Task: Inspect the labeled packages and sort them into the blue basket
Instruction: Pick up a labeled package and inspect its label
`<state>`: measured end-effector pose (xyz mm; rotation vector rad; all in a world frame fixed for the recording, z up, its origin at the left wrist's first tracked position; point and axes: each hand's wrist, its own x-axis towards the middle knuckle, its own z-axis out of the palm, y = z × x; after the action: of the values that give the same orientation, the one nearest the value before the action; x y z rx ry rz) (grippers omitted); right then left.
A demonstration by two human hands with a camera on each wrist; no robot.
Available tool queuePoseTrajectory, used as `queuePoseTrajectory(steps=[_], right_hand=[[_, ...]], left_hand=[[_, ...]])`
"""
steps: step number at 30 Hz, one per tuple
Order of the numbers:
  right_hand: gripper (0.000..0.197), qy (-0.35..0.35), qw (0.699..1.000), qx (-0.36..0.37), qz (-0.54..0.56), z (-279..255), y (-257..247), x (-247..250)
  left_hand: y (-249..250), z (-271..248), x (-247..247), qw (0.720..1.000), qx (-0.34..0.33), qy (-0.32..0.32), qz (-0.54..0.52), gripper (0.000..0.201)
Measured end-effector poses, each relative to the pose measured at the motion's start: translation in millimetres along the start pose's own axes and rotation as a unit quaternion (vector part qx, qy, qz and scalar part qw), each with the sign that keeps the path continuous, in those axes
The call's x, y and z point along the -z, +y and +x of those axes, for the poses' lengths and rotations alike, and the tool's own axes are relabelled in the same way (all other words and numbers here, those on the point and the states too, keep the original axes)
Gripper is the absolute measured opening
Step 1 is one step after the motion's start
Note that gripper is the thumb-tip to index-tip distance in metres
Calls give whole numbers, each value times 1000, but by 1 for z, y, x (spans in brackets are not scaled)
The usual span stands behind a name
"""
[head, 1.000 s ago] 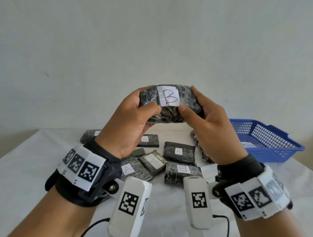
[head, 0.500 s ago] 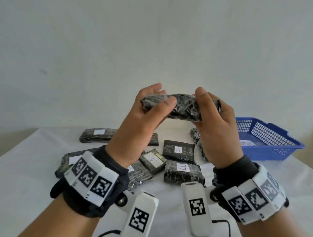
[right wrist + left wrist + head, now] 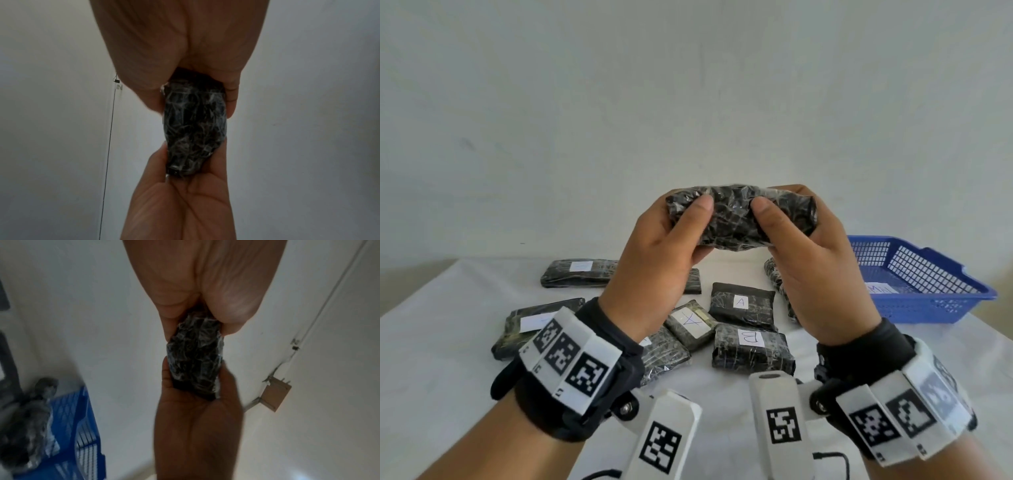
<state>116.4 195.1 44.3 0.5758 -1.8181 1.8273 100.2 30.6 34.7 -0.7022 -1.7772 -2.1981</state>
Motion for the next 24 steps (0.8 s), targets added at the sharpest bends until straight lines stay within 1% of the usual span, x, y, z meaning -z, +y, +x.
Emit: queuePoseTrajectory(steps=[1, 3, 5, 7, 9, 11, 14, 16, 19, 20, 22, 24], right_hand=[[35, -3, 1000, -13, 20, 0, -1, -1], [36, 3, 999, -11, 42, 0, -4, -1], [33, 13, 999, -3, 41, 1, -4, 0], [29, 5, 999, -4, 39, 2, -5, 0], [24, -7, 997, -35, 68, 4, -5, 0], [23, -17, 993, -50, 102, 5, -5, 0], [21, 4, 998, -30, 59, 4, -1, 0], [22, 12, 998, -29, 53, 3, 2, -1], [34, -6, 997, -36, 71, 1, 4, -2], [35, -9, 997, -30, 66, 0, 4, -2], [32, -5, 999, -14, 45, 0, 4, -2], [28, -9, 1000, -10, 18, 0, 2, 0]], left_hand=[[0, 0, -1, 1000, -10, -1, 12, 33], [0, 0, -2, 999, -33, -6, 27, 27], [1, 0, -3, 999, -36, -11, 22, 30], [0, 0, -2, 1000, -27, -10, 10, 34], [-2, 0, -1, 999, -34, -10, 21, 24], [-2, -1, -2, 998, -48, -14, 32, 17], [0, -2, -3, 998, -51, -19, 35, 22], [-2, -3, -2, 998, -52, -17, 44, 20], [-6, -2, -2, 997, -58, -12, 44, 18], [-5, -2, -2, 998, -52, -8, 33, 17], [-5, -2, -1, 999, -34, -4, 21, 23], [-5, -2, -1, 999, -32, 0, 32, 27]])
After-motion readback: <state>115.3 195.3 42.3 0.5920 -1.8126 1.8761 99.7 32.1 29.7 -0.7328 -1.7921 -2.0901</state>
